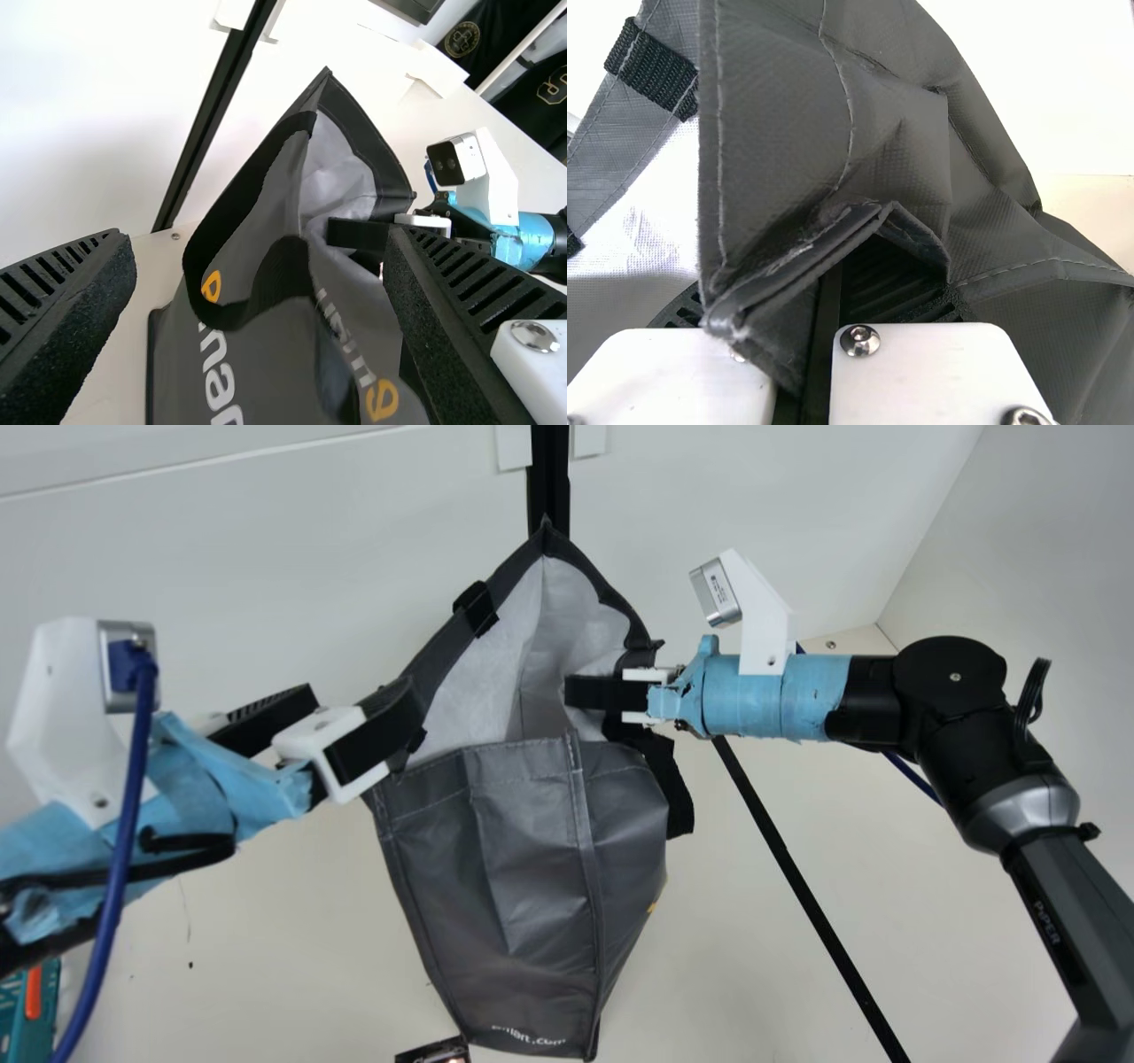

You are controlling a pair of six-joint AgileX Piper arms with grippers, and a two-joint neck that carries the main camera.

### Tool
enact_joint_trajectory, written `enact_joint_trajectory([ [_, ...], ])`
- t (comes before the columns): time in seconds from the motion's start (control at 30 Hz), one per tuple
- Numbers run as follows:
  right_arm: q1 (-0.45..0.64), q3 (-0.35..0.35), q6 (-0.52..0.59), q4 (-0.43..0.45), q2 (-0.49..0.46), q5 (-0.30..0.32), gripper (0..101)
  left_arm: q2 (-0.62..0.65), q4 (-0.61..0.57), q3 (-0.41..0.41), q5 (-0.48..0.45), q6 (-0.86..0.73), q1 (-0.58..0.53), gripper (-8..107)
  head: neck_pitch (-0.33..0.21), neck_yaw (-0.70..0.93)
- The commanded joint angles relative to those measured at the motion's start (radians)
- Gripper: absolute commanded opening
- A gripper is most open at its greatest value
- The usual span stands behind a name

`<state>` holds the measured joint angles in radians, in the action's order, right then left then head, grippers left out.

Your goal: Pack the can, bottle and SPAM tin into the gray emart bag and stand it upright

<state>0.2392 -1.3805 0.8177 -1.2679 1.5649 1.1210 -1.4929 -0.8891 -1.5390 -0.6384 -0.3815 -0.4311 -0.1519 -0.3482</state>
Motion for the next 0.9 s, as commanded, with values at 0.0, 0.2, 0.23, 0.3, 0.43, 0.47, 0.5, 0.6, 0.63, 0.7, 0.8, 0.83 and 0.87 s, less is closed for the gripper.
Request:
enact_joint_trajectory([
  [0.0, 0.000, 0.000, 0.000, 0.000, 0.000, 0.000, 0, 0.018, 0.004, 0.012, 0.002, 0.000, 0.010, 90, -0.023, -0.001],
  [0.2, 0.000, 0.000, 0.000, 0.000, 0.000, 0.000, 0, 0.074, 0.021, 0.048, 0.010, 0.009, 0.044, 90, -0.023, -0.001],
  [0.23, 0.000, 0.000, 0.000, 0.000, 0.000, 0.000, 0, 0.083, 0.028, 0.054, 0.011, 0.012, 0.050, 90, -0.023, -0.001],
  [0.3, 0.000, 0.000, 0.000, 0.000, 0.000, 0.000, 0, 0.102, 0.047, 0.068, 0.013, 0.021, 0.064, 90, -0.023, -0.001],
  [0.43, 0.000, 0.000, 0.000, 0.000, 0.000, 0.000, 0, 0.140, 0.110, 0.096, 0.016, 0.053, 0.094, 90, -0.023, -0.001],
  [0.47, 0.000, 0.000, 0.000, 0.000, 0.000, 0.000, 0, 0.150, 0.128, 0.103, 0.016, 0.063, 0.102, 90, -0.023, -0.001],
  [0.5, 0.000, 0.000, 0.000, 0.000, 0.000, 0.000, 0, 0.159, 0.147, 0.110, 0.016, 0.073, 0.111, 90, -0.023, -0.001],
  [0.6, 0.000, 0.000, 0.000, 0.000, 0.000, 0.000, 0, 0.186, 0.211, 0.131, 0.016, 0.111, 0.135, 90, -0.023, -0.001],
  [0.63, 0.000, 0.000, 0.000, 0.000, 0.000, 0.000, 0, 0.194, 0.236, 0.138, 0.015, 0.125, 0.144, 90, -0.023, -0.001],
  [0.7, 0.000, 0.000, 0.000, 0.000, 0.000, 0.000, 0, 0.210, 0.291, 0.151, 0.013, 0.157, 0.159, 90, -0.023, -0.001],
  [0.8, 0.000, 0.000, 0.000, 0.000, 0.000, 0.000, 0, 0.232, 0.388, 0.168, 0.004, 0.207, 0.182, 90, -0.023, -0.001],
  [0.83, 0.000, 0.000, 0.000, 0.000, 0.000, 0.000, 0, 0.239, 0.420, 0.174, 0.001, 0.224, 0.189, 90, -0.023, -0.001],
  [0.87, 0.000, 0.000, 0.000, 0.000, 0.000, 0.000, 0, 0.245, 0.455, 0.178, -0.003, 0.242, 0.195, 90, -0.023, -0.001],
])
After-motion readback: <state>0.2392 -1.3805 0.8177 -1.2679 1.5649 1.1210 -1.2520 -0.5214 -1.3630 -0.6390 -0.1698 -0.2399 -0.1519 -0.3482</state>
